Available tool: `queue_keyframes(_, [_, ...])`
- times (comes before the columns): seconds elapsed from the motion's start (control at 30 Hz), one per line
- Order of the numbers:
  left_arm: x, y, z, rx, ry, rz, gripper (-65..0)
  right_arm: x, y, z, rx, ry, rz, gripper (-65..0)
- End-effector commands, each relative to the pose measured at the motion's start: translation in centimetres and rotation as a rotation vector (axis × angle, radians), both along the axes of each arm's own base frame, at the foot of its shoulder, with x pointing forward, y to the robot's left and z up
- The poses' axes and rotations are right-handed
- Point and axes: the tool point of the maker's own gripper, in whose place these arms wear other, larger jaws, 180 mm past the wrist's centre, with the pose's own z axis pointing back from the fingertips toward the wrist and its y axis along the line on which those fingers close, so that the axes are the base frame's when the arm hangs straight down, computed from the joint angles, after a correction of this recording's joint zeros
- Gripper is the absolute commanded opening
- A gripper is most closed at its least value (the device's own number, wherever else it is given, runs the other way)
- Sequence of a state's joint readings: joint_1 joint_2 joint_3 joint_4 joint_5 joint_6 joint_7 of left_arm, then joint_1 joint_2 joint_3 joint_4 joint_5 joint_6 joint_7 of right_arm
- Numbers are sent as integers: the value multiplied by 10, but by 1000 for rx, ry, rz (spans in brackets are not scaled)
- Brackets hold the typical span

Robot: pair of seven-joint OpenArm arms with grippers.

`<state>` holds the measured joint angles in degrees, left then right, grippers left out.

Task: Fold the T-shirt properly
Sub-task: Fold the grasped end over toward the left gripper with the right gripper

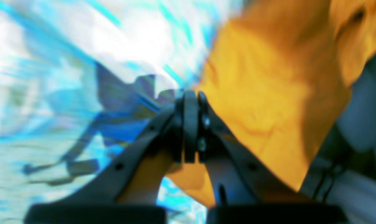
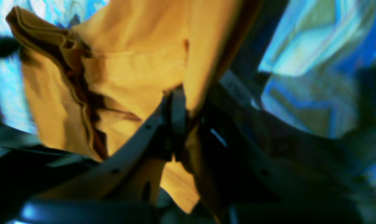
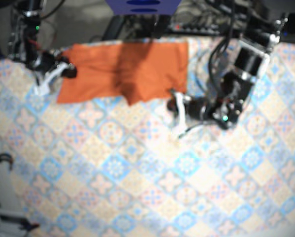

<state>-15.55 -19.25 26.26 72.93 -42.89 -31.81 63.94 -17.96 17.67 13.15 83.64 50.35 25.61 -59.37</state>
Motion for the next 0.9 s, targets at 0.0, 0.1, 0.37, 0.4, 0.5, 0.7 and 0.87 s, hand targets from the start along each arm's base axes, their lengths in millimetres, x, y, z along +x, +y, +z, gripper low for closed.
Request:
queue_keyframes(0.0, [16,6,15,-18,-47,21,-650,12,-3,15,-23,-63,16,-650])
queue_keyframes(0.1, [29,20,23,-30,-72,82,-650,9,6,20,-82,-84,54,-650])
queue_keyframes(0.37, [47,56,35,-19,-111,178,-650,3,30,37,-244,-143,195,-650])
queue_keyframes(0.4, [47,56,35,-20,-111,179,-650,2,35,38,-253,-147,220,-650])
queue_keyframes(0.5, [47,58,35,-17,-112,180,-650,-4,49,35,-285,-141,292,-650])
queue_keyframes(0.7, [41,68,30,2,-101,188,-650,-14,91,27,-259,-137,397,-650])
queue_keyframes(0.87, [39,74,28,14,-97,189,-650,-12,118,31,-295,-189,489,-650])
